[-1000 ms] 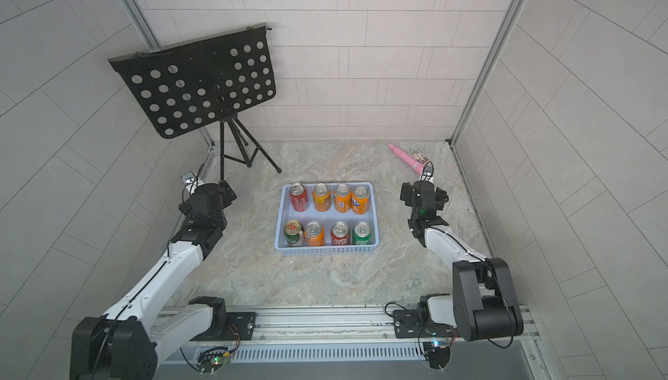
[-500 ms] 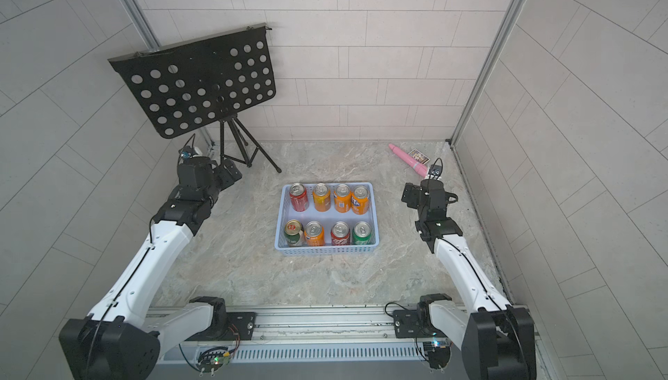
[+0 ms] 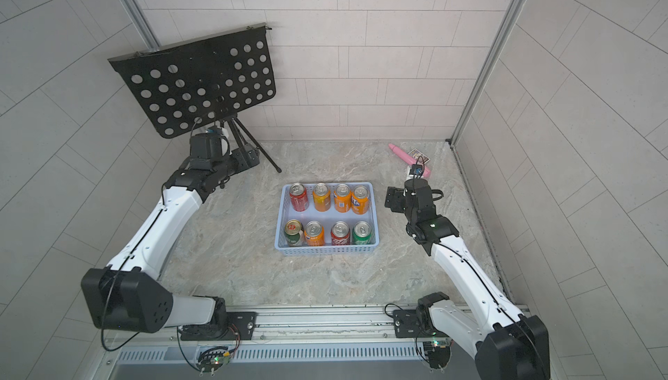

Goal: Take out the drinks from the basket
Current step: Pick up the drink from the basket.

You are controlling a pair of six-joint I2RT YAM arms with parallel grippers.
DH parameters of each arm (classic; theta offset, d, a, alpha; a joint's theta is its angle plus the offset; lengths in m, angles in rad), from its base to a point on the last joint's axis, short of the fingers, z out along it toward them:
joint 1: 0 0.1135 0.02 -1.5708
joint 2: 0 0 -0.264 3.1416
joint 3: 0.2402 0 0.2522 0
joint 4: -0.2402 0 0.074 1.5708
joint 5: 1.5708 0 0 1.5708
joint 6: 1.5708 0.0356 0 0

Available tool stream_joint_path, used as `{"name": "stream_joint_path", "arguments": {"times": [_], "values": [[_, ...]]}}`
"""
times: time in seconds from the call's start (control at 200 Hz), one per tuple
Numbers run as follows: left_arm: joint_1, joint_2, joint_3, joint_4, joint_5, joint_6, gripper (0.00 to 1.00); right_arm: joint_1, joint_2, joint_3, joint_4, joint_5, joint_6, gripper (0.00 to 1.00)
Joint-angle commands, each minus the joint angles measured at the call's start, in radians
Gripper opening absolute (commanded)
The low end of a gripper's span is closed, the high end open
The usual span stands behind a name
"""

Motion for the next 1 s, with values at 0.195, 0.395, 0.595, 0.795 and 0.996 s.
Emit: {"name": "stream_joint_path", "arguments": {"times": [0.195,0.395,0.595,0.795,0.996], "values": [[-0.004,0.011,-0.047,-0.003,0.156,0.020,1.00,0.069,0.062,0.150,-0.226,-0.029,-0.024,0.92],[-0.007,0.001,-0.102,0.036,0.163,-0.030,1.00,0.084,0.103,0.226,-0.356,-0.063,-0.038,0.92],[-0.017,0.081,-0.057,-0.013,0.232,-0.042,1.00,0.141,0.199,0.316,-0.466,0.014,-0.109,0.92],[-0.048,0.159,-0.027,-0.062,0.239,-0.044,1.00,0.155,0.261,0.388,-0.558,-0.149,-0.067,0.91],[-0.049,0.163,-0.013,-0.097,0.207,-0.029,1.00,0.160,0.220,0.323,-0.533,-0.368,-0.034,0.91]]}}
